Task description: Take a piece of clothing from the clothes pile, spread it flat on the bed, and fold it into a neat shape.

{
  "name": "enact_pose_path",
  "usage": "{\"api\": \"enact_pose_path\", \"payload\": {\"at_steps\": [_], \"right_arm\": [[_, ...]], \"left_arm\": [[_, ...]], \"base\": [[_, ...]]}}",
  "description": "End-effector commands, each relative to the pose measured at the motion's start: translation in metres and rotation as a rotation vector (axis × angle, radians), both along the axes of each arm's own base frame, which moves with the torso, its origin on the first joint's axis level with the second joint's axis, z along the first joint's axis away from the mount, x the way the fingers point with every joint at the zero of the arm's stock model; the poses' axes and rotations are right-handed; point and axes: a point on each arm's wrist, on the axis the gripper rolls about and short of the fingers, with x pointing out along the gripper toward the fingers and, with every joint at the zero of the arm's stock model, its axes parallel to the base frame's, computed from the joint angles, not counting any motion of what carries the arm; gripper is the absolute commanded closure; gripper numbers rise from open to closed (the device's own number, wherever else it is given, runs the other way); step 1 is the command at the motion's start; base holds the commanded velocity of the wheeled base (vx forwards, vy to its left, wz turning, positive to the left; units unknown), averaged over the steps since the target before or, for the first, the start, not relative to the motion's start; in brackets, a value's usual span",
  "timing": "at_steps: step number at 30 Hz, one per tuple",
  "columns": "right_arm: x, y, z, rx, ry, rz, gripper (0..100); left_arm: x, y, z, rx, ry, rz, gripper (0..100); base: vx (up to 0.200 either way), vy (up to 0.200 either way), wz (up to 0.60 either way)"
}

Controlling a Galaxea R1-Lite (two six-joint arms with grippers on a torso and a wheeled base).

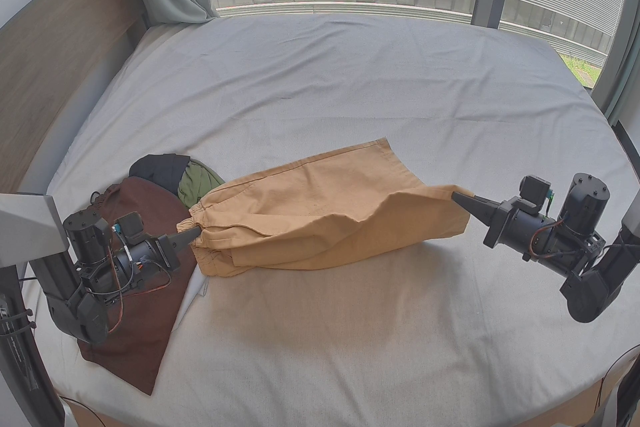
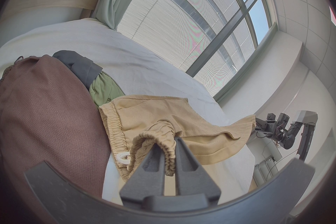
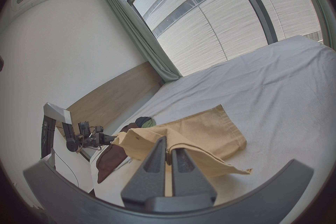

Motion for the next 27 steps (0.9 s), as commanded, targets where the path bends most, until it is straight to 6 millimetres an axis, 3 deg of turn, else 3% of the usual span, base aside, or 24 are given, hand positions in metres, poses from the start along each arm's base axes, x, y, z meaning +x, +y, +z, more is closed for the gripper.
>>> {"api": "enact_pose_path", "payload": {"at_steps": [1, 9, 20, 27], "right_arm": [[0.014, 0.003, 0.013, 0.019, -0.046, 0.000, 100], [0.035, 0.008, 0.025, 0.049, -0.050, -0.001, 100], [0.082, 0.007, 0.028, 0.058, -0.048, -0.032, 100], [0.096, 0.010, 0.031, 0.056, -0.039, -0.033, 100]], "left_arm": [[0.003, 0.000, 0.001, -0.010, -0.001, 0.017, 100], [0.007, -0.001, 0.000, -0.009, -0.005, 0.044, 100], [0.017, -0.006, 0.003, -0.057, -0.004, 0.095, 100], [0.022, -0.010, -0.002, -0.052, -0.002, 0.122, 100]], "base": [[0.000, 0.000, 0.00], [0.000, 0.000, 0.00], [0.000, 0.000, 0.00], [0.000, 0.000, 0.00]]}}
